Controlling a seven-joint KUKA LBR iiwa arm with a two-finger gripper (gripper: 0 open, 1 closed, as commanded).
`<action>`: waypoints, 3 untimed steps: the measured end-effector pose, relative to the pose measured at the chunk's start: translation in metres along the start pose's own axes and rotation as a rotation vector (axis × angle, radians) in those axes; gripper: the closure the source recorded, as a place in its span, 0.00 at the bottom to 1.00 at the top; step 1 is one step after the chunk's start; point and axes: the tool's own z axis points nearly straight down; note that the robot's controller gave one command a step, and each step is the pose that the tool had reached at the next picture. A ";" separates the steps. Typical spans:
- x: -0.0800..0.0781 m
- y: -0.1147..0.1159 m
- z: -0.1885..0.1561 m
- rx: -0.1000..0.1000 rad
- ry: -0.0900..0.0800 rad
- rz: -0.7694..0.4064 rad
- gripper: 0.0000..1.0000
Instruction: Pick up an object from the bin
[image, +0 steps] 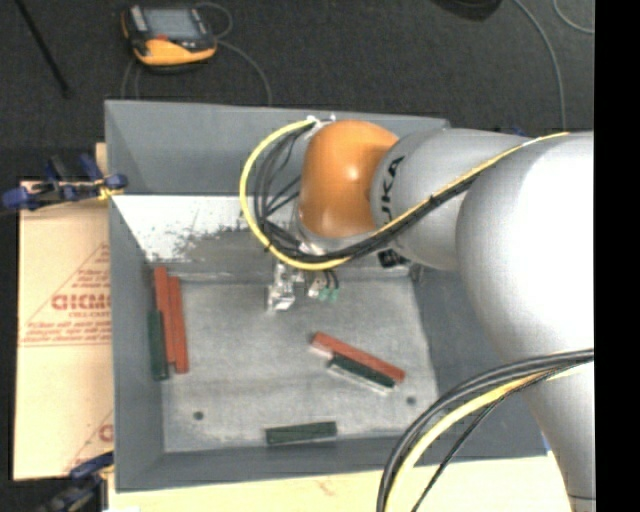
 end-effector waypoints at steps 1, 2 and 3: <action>0.000 0.000 0.000 0.000 -0.002 0.001 1.00; 0.008 -0.005 -0.043 0.005 0.006 -0.008 1.00; 0.005 -0.004 -0.093 0.006 -0.003 -0.020 1.00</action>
Offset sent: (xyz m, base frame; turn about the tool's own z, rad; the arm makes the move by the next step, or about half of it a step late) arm -0.0090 -0.0055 0.0746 -0.0145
